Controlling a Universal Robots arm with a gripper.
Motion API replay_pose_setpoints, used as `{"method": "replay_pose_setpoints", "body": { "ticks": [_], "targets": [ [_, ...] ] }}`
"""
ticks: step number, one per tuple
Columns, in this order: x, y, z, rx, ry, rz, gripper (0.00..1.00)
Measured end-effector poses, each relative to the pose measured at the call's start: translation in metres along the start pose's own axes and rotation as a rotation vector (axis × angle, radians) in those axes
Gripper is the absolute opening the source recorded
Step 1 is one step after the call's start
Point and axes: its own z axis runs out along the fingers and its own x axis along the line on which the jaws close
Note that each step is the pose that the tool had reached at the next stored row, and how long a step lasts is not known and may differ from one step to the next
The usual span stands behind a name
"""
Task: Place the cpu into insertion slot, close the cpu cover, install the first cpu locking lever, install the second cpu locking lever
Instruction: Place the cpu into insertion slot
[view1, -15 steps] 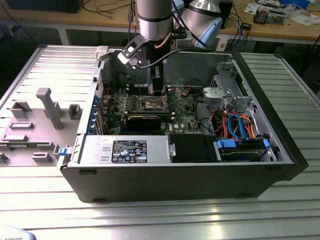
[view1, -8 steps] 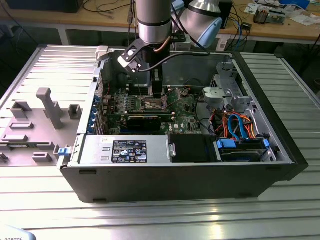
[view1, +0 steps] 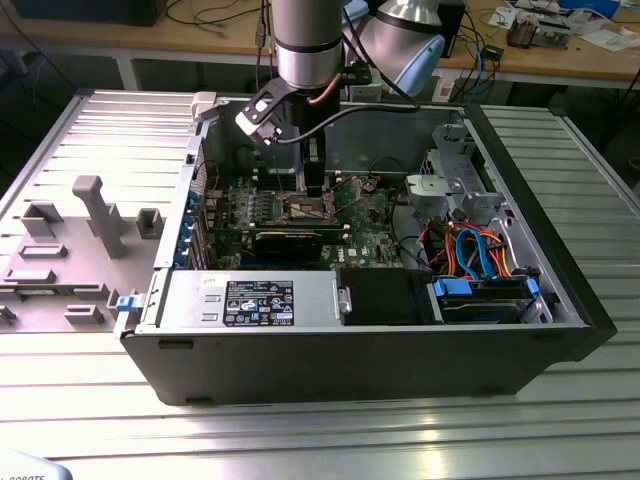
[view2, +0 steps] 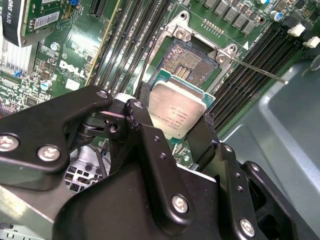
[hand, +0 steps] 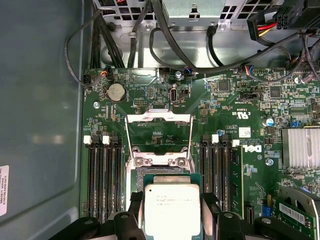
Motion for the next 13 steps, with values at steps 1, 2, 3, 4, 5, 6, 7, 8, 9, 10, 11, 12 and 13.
{"method": "replay_pose_setpoints", "body": {
  "ticks": [1, 2, 3, 4, 5, 6, 7, 8, 9, 10, 11, 12, 13],
  "targets": [
    [0.0000, 0.0000, 0.0000, 0.0000, 0.0001, 0.000, 0.55],
    [0.0000, 0.0000, 0.0003, -0.0002, 0.0002, 0.000, 0.55],
    [0.0001, 0.0000, 0.0008, -0.0002, 0.0004, 0.000, 0.55],
    [0.0001, -0.0001, 0.0015, -0.0002, 0.0003, 0.000, 0.55],
    [0.0000, -0.0002, 0.0026, 0.0000, 0.0001, 0.000, 0.55],
    [0.0000, -0.0004, 0.0045, -0.0001, 0.0001, 0.000, 0.55],
    [0.0000, -0.0006, 0.0059, -0.0001, 0.0001, 0.000, 0.55],
    [-0.0001, -0.0008, 0.0079, -0.0002, 0.0000, 0.000, 0.55],
    [-0.0001, -0.0012, 0.0094, -0.0003, 0.0000, 0.000, 0.55],
    [-0.0001, -0.0013, 0.0108, -0.0004, 0.0000, 0.000, 0.55],
    [0.0000, -0.0014, 0.0124, -0.0004, 0.0001, 0.000, 0.55],
    [0.0000, -0.0016, 0.0144, -0.0004, 0.0001, 0.000, 0.55],
    [0.0002, -0.0018, 0.0162, -0.0004, 0.0001, 0.000, 0.55]
  ]
}}
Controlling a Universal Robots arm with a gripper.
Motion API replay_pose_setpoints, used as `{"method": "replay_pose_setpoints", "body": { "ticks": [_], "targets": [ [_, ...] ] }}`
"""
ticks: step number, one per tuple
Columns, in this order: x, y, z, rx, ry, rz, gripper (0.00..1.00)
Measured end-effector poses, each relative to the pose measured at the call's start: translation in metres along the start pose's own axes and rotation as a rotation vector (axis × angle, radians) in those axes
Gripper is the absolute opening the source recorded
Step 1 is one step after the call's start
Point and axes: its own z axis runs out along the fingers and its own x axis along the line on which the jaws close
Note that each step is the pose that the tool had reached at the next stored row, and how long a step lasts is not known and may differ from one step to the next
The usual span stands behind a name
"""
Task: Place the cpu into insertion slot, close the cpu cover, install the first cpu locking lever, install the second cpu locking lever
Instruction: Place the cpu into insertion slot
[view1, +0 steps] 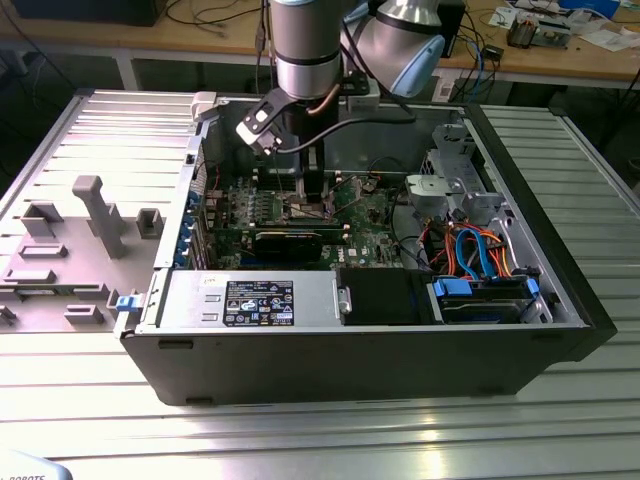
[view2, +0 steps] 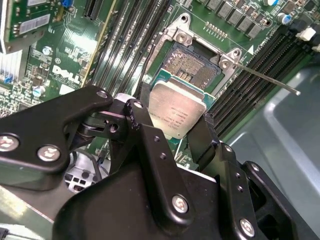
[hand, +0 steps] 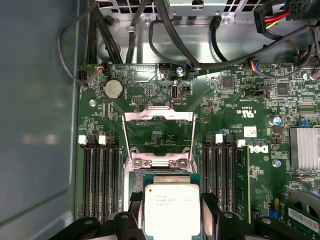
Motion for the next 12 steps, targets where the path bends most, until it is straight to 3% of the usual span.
{"method": "replay_pose_setpoints", "body": {
  "ticks": [4, 12],
  "targets": [
    [0.0017, -0.0005, 0.0060, 0.0000, -0.0001, 0.000, 0.55],
    [0.0042, -0.0023, 0.0118, -0.0006, -0.0002, 0.000, 0.55]
  ]
}}
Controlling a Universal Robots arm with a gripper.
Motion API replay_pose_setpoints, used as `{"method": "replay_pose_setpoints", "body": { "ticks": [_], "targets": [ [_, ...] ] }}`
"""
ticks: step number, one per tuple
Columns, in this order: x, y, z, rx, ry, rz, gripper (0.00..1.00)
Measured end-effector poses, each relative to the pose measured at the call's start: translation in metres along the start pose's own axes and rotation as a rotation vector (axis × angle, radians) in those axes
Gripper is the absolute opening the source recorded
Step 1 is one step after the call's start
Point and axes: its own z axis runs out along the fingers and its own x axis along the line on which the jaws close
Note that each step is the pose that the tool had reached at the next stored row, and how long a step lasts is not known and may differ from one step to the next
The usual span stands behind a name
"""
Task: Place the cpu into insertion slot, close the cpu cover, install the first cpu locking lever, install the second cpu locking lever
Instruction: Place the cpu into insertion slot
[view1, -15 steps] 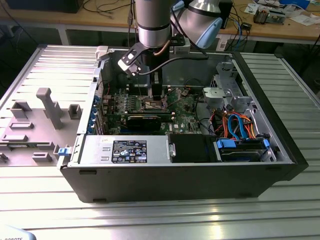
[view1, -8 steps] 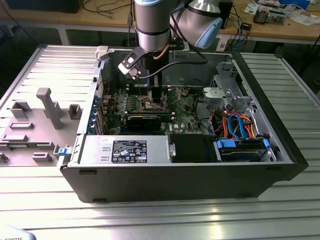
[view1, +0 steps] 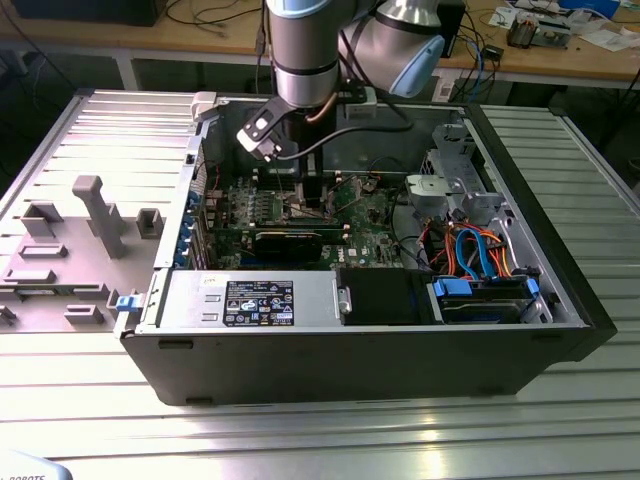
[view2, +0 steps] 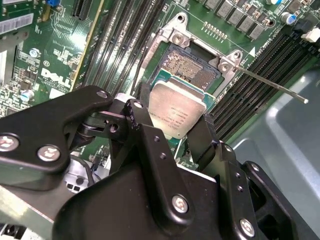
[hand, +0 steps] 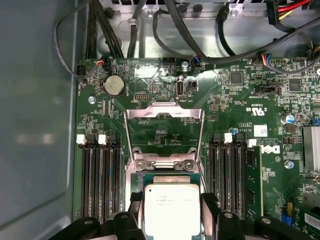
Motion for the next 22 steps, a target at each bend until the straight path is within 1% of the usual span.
{"method": "replay_pose_setpoints", "body": {
  "ticks": [12, 14, 16, 22],
  "targets": [
    [0.0014, -0.0039, 0.0084, -0.0006, 0.0001, 0.000, 0.55],
    [0.0013, -0.0041, 0.0109, -0.0006, -0.0004, 0.000, 0.55],
    [0.0012, -0.0048, 0.0151, -0.0005, -0.0008, 0.000, 0.55],
    [0.0011, -0.0063, 0.0206, -0.0005, -0.0008, 0.000, 0.55]
  ]
}}
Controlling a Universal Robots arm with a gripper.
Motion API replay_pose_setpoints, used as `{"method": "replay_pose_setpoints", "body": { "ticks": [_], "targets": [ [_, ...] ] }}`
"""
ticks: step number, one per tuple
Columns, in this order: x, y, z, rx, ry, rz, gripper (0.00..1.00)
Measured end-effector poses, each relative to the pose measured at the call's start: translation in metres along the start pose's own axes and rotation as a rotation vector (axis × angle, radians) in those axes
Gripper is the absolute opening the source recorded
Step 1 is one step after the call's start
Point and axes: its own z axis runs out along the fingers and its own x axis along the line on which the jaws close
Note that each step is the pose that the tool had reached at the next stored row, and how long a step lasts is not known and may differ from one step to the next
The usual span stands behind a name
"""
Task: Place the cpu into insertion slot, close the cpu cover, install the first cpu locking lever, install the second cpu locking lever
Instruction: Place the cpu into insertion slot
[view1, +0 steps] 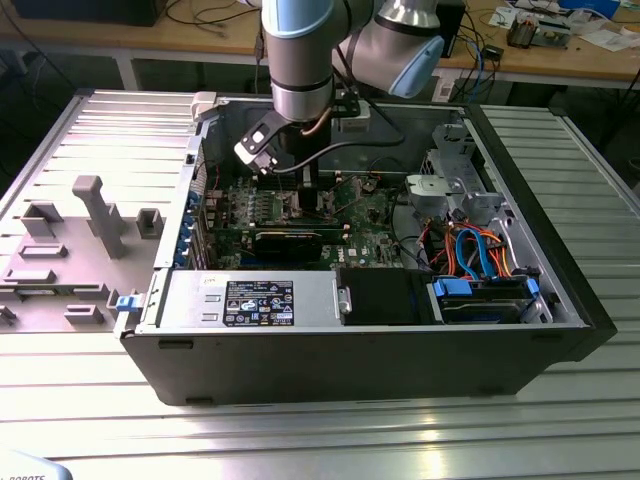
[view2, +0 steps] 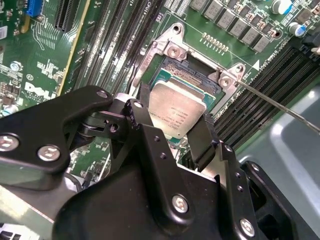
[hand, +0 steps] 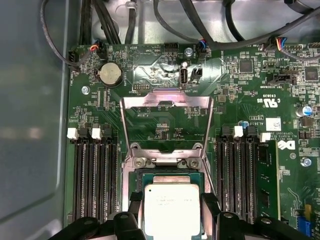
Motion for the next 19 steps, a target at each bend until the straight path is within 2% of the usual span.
{"method": "replay_pose_setpoints", "body": {
  "ticks": [19],
  "targets": [
    [0.0019, -0.0019, 0.0085, -0.0001, 0.0001, 0.000, 0.55]
  ]
}}
